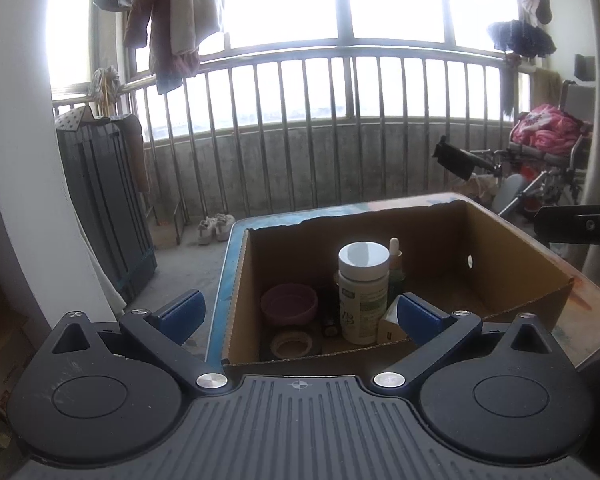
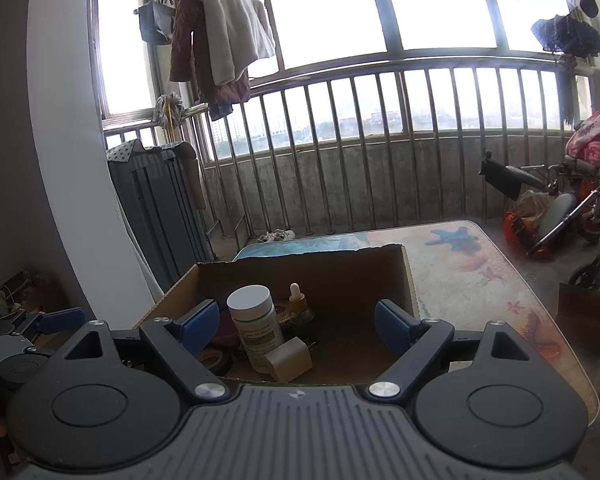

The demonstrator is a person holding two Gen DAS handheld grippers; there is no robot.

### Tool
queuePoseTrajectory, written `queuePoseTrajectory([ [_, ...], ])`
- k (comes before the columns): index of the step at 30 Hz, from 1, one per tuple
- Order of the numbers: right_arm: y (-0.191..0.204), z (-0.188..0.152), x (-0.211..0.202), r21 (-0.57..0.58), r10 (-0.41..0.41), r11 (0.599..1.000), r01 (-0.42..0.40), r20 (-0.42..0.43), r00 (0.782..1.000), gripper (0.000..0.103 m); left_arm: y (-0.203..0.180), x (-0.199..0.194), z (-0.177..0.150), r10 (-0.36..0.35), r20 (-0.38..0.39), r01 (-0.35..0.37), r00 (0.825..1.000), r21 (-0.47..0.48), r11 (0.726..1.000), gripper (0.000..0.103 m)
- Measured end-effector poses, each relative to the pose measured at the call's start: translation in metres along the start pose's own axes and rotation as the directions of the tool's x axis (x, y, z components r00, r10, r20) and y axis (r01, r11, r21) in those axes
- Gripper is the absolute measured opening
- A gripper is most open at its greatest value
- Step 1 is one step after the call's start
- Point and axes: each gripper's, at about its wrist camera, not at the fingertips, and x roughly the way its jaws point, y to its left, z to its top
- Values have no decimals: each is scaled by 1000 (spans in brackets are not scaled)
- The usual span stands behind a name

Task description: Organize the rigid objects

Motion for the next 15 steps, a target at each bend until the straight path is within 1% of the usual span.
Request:
queuePoseTrajectory([
  [4, 1, -2, 4, 4, -3, 1000, 3, -18, 1000, 89, 3, 2, 1, -9, -11, 9, 1000, -42, 999, 103],
  [6, 2, -4, 2, -4, -6, 1000, 6, -14, 1000, 89, 2, 3, 2, -1, -24, 0, 1000, -47, 999, 103],
  [7, 1, -5, 2, -8, -9, 1000, 9, -12, 1000, 89, 1, 3, 3, 14, -27, -15, 1000, -43, 999, 103],
  [9, 0, -8, 1, -2, -9, 1000, 9, -12, 1000, 89, -2, 4, 4, 74, -27, -75, 997, -20, 997, 103],
  [10, -2, -9, 2, 4, -1, 1000, 1, -15, 1000, 89, -4, 4, 5, 94, -27, -94, 995, -5, 996, 103],
  [11, -3, -10, 2, 8, 6, 1000, -5, -18, 1000, 89, -5, 3, 5, 100, -27, -100, 995, 1, 995, 103],
  [12, -4, -10, 3, 13, 9, 1000, -9, -23, 1000, 89, -4, 2, 6, 96, -26, -96, 995, -7, 995, 103],
  [15, -7, -10, 2, 14, 3, 1000, -3, -21, 1000, 89, -3, -1, 6, 54, -33, -56, 998, -51, 997, 103],
])
